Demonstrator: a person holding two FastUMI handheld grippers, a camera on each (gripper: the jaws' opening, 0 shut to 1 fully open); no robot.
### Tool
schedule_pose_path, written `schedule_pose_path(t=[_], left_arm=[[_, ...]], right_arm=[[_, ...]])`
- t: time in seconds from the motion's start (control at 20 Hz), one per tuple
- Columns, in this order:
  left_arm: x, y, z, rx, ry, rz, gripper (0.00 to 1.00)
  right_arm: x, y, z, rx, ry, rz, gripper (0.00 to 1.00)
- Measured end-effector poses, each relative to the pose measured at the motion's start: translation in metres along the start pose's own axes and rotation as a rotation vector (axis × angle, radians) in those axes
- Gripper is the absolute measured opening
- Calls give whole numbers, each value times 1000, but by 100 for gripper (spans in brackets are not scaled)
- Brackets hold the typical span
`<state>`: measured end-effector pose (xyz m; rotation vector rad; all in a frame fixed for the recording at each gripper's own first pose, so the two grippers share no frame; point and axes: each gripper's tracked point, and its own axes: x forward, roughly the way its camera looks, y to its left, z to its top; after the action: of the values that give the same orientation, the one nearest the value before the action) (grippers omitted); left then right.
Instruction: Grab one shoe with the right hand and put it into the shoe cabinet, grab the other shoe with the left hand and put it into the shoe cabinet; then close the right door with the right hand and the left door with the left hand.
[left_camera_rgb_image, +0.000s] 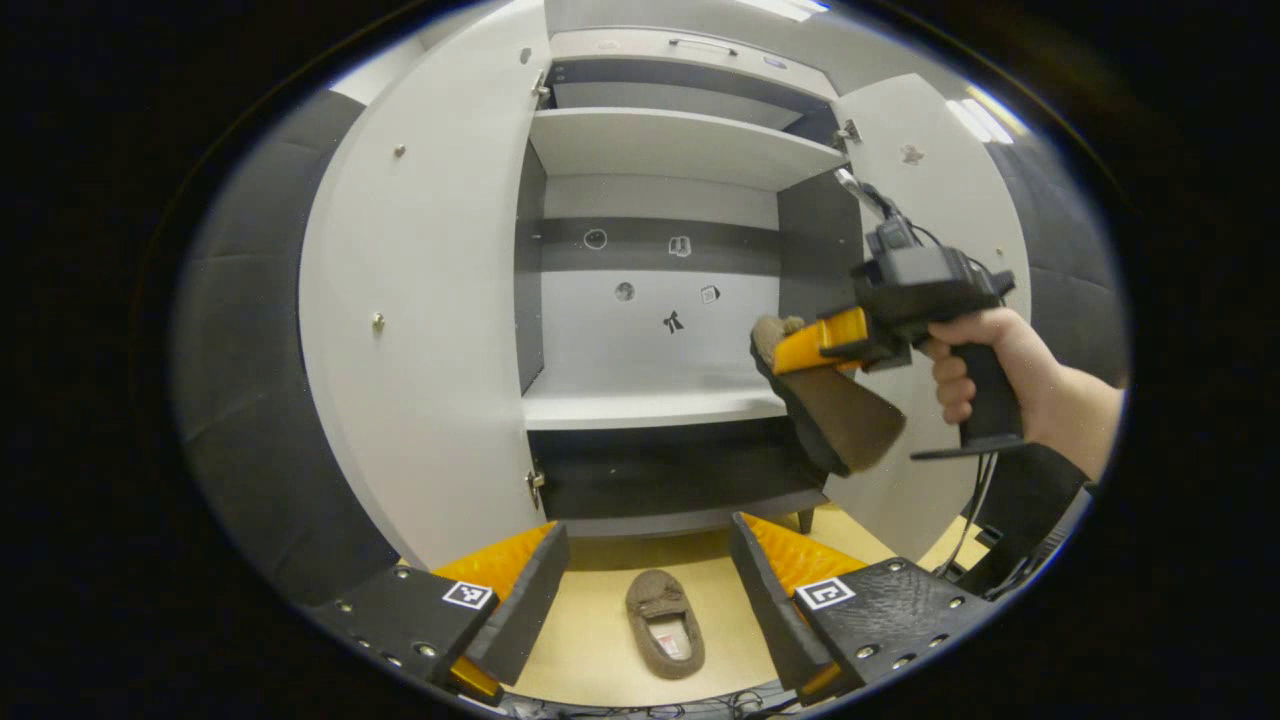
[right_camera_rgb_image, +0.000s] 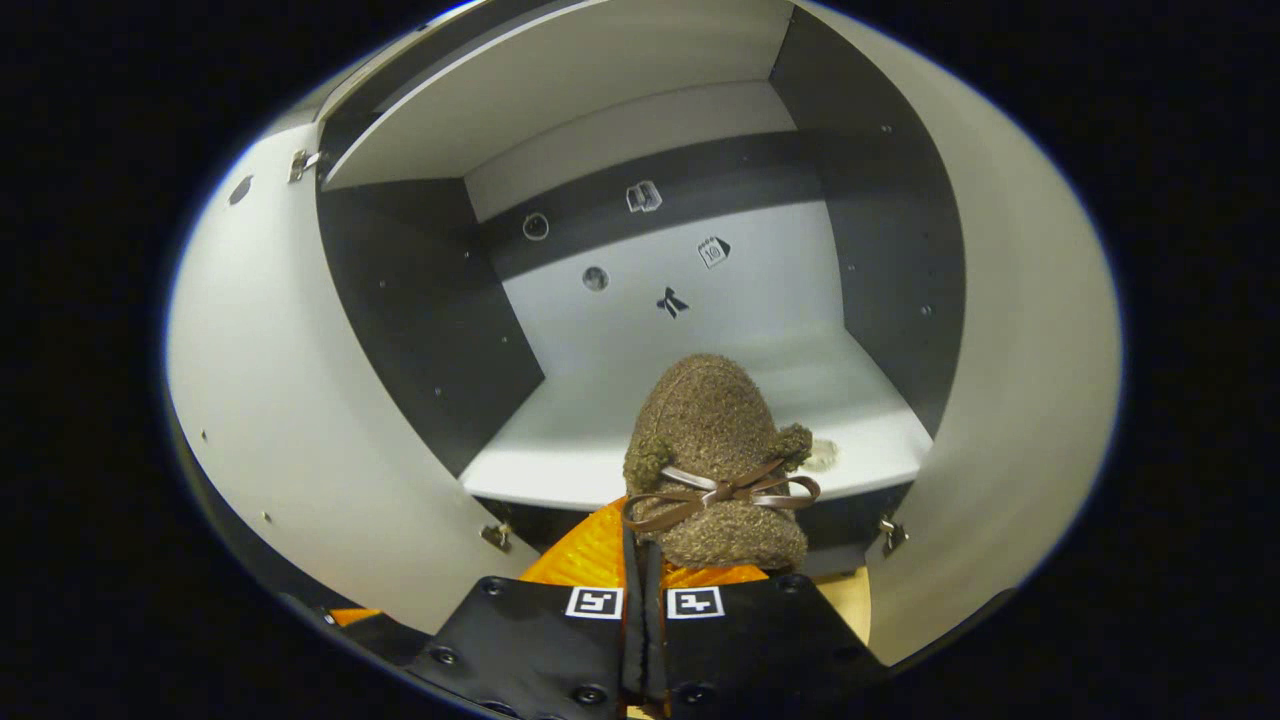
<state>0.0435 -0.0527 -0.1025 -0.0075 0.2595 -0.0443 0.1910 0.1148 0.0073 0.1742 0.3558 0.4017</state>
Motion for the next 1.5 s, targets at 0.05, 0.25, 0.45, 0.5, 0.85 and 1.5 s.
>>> schedule_pose_path(t=[0.05,0.25,0.45,0.5,0.85,1.5], left_arm=[[1,1,0,3,0,2,93],[1,9,1,11,4,29,93],[1,16,3,28,15,72,89],[0,16,3,25,21,79,89],[-6,21,13,45,15,126,89],[-8,27,7,-84,16,147,93]], right_arm=[[8,2,16,-10,-32,1,2],[47,-8,68,-66,-120,-47,2],[94,-32,117,-113,-227,-113,2],[109,-40,122,-130,-233,-140,2],[164,-72,105,-176,-151,-219,3],[163,-55,65,-182,-1,-174,47]])
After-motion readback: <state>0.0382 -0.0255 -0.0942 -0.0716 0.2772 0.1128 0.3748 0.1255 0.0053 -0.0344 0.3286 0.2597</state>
